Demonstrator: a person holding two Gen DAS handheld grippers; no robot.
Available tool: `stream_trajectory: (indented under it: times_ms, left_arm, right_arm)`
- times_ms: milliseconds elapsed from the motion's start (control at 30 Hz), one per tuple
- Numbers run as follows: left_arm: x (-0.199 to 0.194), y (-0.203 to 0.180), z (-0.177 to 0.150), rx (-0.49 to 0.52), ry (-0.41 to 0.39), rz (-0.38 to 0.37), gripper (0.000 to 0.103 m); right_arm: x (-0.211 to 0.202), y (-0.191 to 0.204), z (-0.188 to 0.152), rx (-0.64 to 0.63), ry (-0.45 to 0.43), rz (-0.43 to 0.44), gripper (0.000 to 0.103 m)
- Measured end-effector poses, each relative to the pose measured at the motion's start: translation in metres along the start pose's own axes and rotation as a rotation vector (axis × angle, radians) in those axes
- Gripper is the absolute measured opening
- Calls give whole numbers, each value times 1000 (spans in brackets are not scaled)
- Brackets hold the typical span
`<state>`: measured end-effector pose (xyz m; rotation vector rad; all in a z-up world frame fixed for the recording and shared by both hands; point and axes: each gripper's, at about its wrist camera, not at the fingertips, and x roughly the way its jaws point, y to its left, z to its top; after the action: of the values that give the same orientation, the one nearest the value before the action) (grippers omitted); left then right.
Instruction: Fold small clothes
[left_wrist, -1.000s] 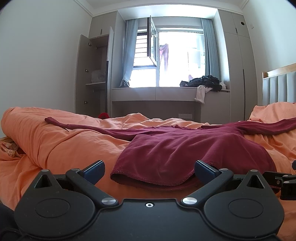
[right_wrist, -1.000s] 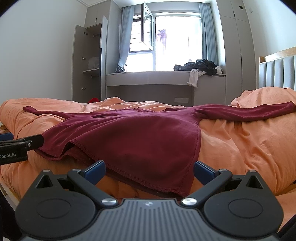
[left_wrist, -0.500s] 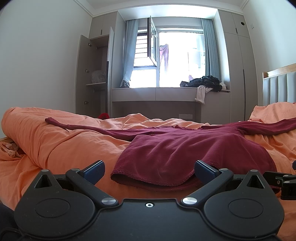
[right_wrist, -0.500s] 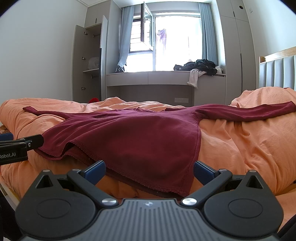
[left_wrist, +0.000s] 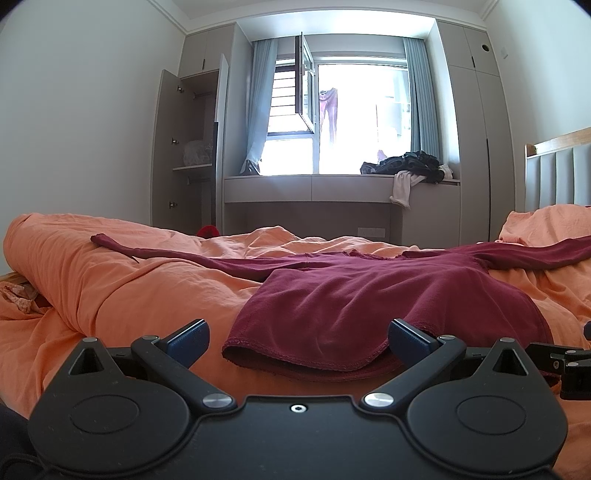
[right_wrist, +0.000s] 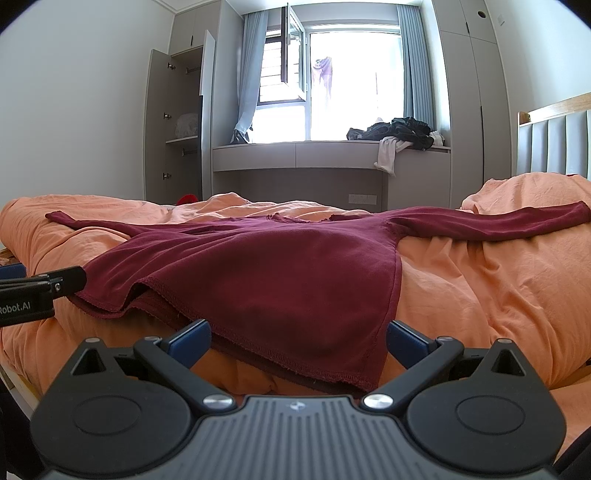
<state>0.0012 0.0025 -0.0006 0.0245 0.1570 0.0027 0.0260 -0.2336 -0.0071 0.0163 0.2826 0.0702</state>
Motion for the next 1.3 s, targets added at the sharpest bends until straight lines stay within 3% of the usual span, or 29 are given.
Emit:
stream_trajectory:
  times_ms: [900, 1133, 1300]
  left_arm:
    - [-1, 1, 0, -3, 4, 0, 103]
    - [9, -1, 9, 6, 61, -9, 103]
    - [24, -8, 33, 6, 98, -12, 103]
  right_arm:
    - [3, -2, -2, 10, 18, 9, 103]
    - [3, -11, 8, 54, 68, 38, 103]
    - [4, -21, 22, 75, 90, 37, 103]
